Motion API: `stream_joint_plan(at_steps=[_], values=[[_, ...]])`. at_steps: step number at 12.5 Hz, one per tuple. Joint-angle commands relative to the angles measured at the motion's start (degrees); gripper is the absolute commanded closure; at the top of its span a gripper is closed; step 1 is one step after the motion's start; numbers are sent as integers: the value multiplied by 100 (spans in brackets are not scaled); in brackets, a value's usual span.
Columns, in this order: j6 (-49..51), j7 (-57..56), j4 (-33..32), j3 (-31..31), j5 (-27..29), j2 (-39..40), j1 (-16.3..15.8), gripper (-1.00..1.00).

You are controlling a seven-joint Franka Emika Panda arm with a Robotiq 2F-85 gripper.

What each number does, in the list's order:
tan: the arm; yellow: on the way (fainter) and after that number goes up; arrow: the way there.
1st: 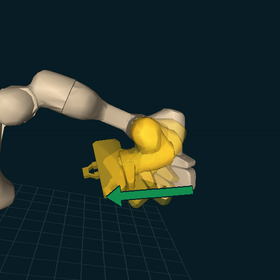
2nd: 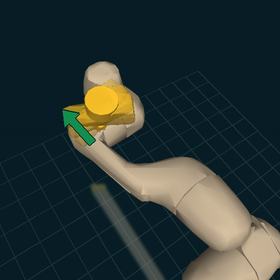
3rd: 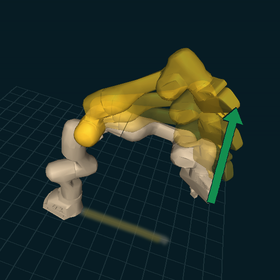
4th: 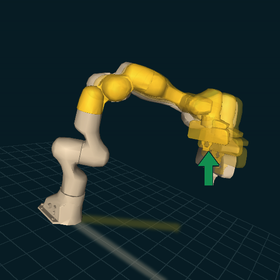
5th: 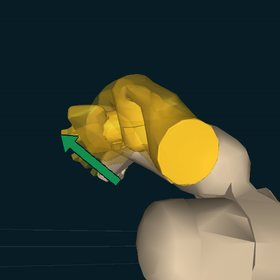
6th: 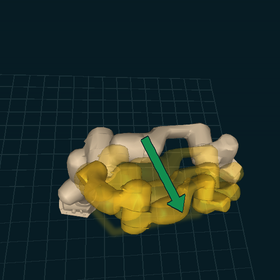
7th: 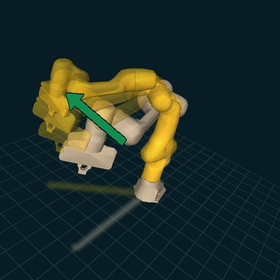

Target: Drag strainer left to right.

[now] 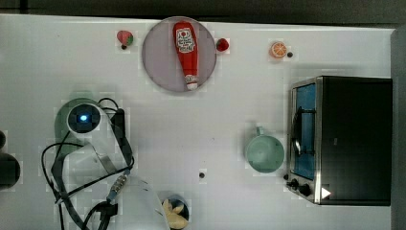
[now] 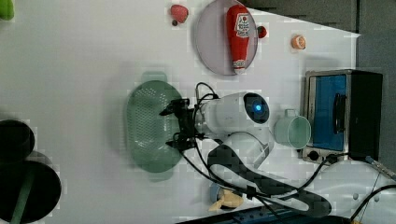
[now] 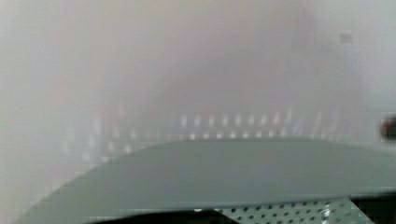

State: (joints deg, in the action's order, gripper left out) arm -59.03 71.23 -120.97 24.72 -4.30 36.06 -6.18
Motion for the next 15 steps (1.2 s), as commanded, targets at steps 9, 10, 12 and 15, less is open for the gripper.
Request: stream_joint_plan(at_steps=[9, 10, 12, 15], values=[[-206, 99, -947, -979, -53, -991, 77, -100], [-206, -52, -1062, -1075, -53, -1079, 117, -100], [-223, -444, -1244, -1298, -53, -1210, 198, -100], [-294, -913, -1397, -1707, -53, -1324, 311, -100]])
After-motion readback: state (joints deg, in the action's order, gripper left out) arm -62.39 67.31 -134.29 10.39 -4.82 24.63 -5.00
